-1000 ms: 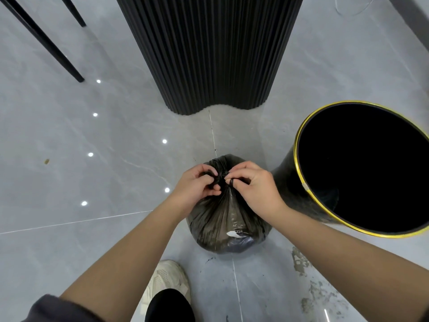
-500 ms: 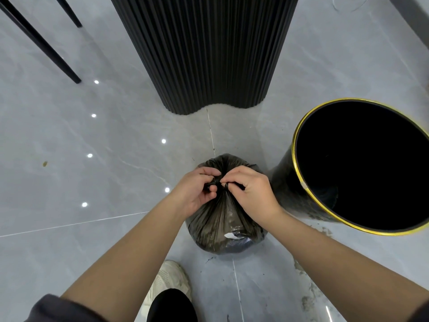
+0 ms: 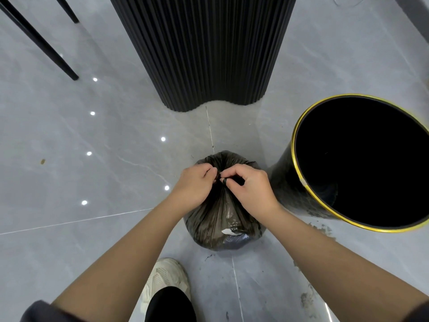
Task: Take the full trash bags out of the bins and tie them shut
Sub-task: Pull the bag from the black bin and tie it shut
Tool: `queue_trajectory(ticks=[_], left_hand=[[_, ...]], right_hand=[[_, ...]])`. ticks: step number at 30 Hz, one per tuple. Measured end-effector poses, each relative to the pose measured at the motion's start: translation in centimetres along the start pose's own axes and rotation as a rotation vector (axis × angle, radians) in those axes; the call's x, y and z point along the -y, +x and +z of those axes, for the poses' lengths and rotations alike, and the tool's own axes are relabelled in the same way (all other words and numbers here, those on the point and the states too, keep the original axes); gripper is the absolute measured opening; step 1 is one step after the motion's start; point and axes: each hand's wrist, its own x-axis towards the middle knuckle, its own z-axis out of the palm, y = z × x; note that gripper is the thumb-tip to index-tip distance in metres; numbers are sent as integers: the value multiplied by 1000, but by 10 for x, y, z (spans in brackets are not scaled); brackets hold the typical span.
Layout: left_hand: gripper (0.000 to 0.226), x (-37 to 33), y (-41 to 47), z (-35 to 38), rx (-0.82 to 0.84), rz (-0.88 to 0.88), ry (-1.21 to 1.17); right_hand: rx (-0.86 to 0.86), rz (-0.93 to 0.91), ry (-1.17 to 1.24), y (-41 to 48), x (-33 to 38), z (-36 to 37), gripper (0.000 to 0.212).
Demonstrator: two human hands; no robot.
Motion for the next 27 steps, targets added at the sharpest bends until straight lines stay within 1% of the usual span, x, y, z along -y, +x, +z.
queue_trajectory(ticks=[2, 3, 4, 6, 7, 8, 10, 11, 13, 15, 16, 18, 22, 26, 27], left_hand=[[34, -8, 1, -2, 146, -338, -380], [35, -9, 1, -4, 219, -451, -514], [36, -8, 1, -6, 272, -529, -608], [37, -6, 1, -10, 331, -602, -689], [36, -5, 0, -9, 328, -583, -648], [33, -4, -1, -8, 303, -507, -535], [21, -3, -6, -6, 194, -247, -224], [16, -1, -8, -7, 146, -98, -106], [15, 3, -11, -8, 115, 146, 62], [15, 9, -12, -8, 54, 289, 195], [15, 11, -10, -9, 17, 319, 212], [14, 12, -5, -9, -3, 317, 213], [19, 5, 5, -14, 60, 200, 265], [29, -3, 10, -15, 149, 91, 309], [32, -3, 11, -14, 179, 33, 275]], right_hand=[[2, -28, -48, -2, 0, 3, 14], [-1, -43, -68, -2, 0, 4, 15], [-5, -71, -89, -2, 1, 5, 17], [-10, -139, -129, -2, -1, 8, 18], [-11, -155, -136, -2, -2, 9, 17], [-15, -156, -137, -2, -4, 9, 16], [-21, -143, -134, -3, -7, 10, 15], [-16, -136, -131, -3, -7, 10, 14], [1, -126, -111, -2, -7, 10, 13], [-4, -101, -76, 0, -6, 9, 13], [-5, -86, -60, 1, -6, 9, 13], [-5, -66, -34, 1, -5, 9, 15], [-43, -57, -21, 1, -5, 11, 17], [-33, -134, -108, 1, -7, 12, 18], [-29, -152, -129, 1, -7, 13, 17]])
